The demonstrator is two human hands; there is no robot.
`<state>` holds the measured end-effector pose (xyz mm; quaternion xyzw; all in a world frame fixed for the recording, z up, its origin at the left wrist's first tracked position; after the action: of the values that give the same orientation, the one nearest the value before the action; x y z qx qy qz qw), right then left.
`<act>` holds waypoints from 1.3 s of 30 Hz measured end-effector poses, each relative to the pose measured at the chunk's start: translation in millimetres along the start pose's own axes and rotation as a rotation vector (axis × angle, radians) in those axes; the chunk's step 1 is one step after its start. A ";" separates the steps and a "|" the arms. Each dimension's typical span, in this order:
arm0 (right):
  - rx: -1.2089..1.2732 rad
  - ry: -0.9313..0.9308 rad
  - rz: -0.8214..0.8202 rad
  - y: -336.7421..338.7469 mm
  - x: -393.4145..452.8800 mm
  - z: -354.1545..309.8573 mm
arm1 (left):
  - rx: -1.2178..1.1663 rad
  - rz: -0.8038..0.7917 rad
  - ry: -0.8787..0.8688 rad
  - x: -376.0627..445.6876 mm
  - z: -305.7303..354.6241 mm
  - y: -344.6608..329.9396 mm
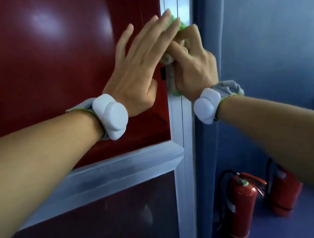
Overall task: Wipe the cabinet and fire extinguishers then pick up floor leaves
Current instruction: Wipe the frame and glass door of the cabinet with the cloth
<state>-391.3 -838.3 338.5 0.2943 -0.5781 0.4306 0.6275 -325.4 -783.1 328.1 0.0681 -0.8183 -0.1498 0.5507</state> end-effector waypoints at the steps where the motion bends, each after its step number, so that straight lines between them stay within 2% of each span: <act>1: -0.013 -0.126 0.060 2.4 -16.5 1.0 | 0.001 0.000 0.011 -6.7 1.6 -0.1; 3: -0.051 -0.252 0.097 6.8 -68.1 -10.2 | 0.019 -0.028 -0.031 -34.6 12.3 -3.8; 8: -0.028 -0.254 -0.160 16.5 -183.8 -36.2 | 0.061 -0.149 -0.100 -86.9 26.0 -21.0; 9: -0.018 -0.233 -0.202 18.6 -192.4 -38.8 | 0.061 -0.162 -0.088 -95.1 26.2 -21.3; 12: -0.025 -0.013 -0.313 21.1 -183.1 -35.8 | 0.036 -0.226 -0.034 -116.5 22.9 -21.8; 13: -0.048 -0.032 -0.315 23.3 -177.0 -26.2 | 0.024 -0.246 -0.014 -123.2 21.4 -20.6; 14: -0.078 -0.167 -0.278 26.6 -172.4 -11.3 | 0.017 -0.264 0.000 -129.8 18.7 -18.3; 15: -0.109 -0.383 -0.195 31.2 -172.7 4.3 | 0.020 -0.283 0.014 -136.7 15.6 -15.5; 18: -0.250 -1.035 0.131 38.4 -210.3 0.7 | 0.041 -0.338 0.077 -157.9 0.3 -5.1; 20: -0.292 -1.322 0.241 31.4 -239.9 -35.1 | 0.060 -0.371 0.124 -171.6 -10.6 3.9; 21: -0.272 -1.384 0.249 25.1 -248.8 -56.1 | 0.074 -0.392 0.142 -179.4 -15.4 8.8; 23: -0.190 -1.293 0.187 13.4 -248.2 -92.2 | 0.090 -0.425 0.191 -193.8 -25.4 16.9; 25: -0.085 -1.087 0.064 7.6 -238.1 -113.0 | 0.104 -0.449 0.262 -210.8 -34.4 25.5; 28: -0.031 -0.802 -0.092 11.9 -226.7 -100.6 | 0.153 -0.464 0.314 -233.4 -45.0 33.8; 29: -0.053 -0.783 -0.109 16.4 -227.9 -88.0 | 0.168 -0.458 0.320 -239.4 -48.4 36.4; 30: -0.101 -0.838 -0.091 23.6 -233.9 -70.5 | 0.182 -0.447 0.322 -246.4 -50.5 37.9; 32: -0.203 -1.123 0.028 38.5 -247.1 -36.6 | 0.221 -0.418 0.306 -249.3 -53.8 41.0; 34: -0.284 -1.398 0.130 42.1 -262.7 -34.4 | 0.257 -0.384 0.291 -251.7 -53.4 41.3; 35: -0.304 -1.459 0.148 38.1 -263.5 -45.7 | 0.272 -0.372 0.286 -251.4 -53.3 41.3; 36: -0.283 -1.444 0.153 31.2 -262.1 -65.5 | 0.288 -0.360 0.284 -253.8 -52.6 40.5; 37: -0.223 -1.347 0.148 19.6 -254.3 -89.3 | 0.311 -0.335 0.273 -254.9 -53.5 40.3; 39: -0.067 -1.048 0.073 -0.3 -236.5 -143.6 | 0.346 -0.303 0.235 -259.0 -51.7 41.7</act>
<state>-314.0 -761.2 84.2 0.4298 -0.8376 0.2285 0.2478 -176.0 -680.9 131.4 0.3001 -0.7427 -0.0795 0.5933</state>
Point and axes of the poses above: each hand's wrist, its own x-axis towards the middle knuckle, its own y-axis out of the back of the hand, z = x × y, the point moved 10 cm from there along x, towards the middle knuckle, and after that the axes turned 15 degrees about z, right-handed, at the moved point
